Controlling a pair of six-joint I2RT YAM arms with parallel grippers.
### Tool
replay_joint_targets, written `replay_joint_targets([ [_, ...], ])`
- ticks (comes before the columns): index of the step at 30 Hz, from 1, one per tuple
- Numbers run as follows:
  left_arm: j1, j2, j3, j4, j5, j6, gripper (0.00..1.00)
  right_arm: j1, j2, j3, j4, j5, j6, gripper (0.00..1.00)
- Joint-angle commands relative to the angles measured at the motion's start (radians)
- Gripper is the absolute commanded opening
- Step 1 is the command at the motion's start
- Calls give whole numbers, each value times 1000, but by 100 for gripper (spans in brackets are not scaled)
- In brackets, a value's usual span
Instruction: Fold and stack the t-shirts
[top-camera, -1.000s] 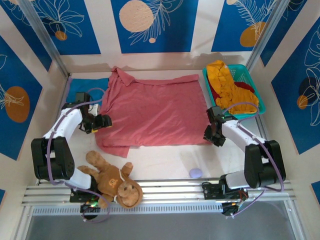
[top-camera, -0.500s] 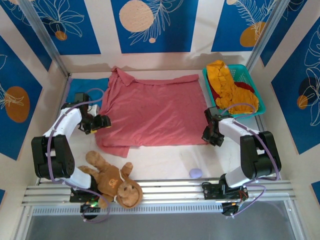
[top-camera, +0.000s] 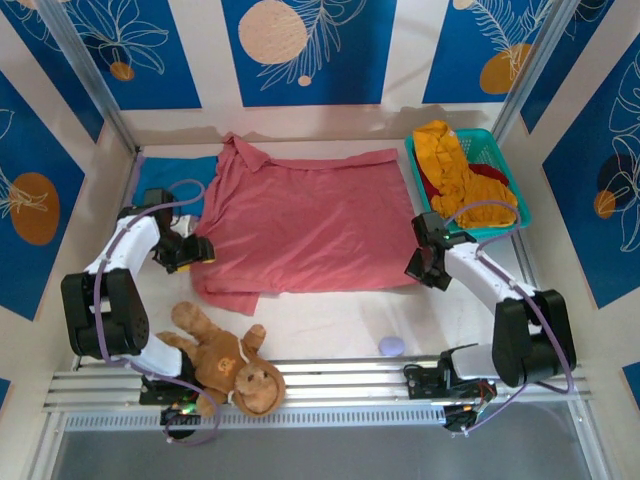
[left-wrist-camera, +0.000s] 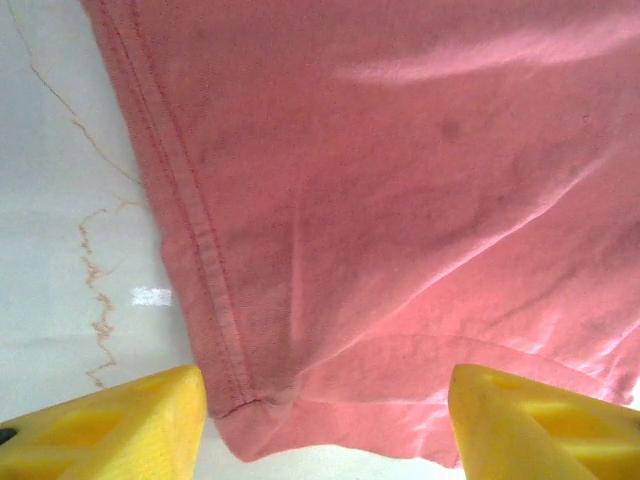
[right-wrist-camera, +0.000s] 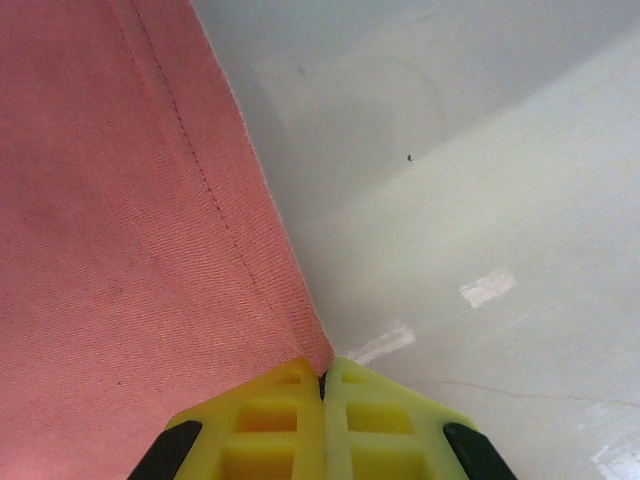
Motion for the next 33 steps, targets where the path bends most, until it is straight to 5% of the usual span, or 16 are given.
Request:
replay_joint_targets([
  [1, 13, 37, 26, -48, -20, 18, 58, -14, -40, 25, -60, 41, 8, 0],
  [33, -55, 142, 14, -101, -13, 34, 36, -32, -68, 96, -69, -35, -60, 0],
])
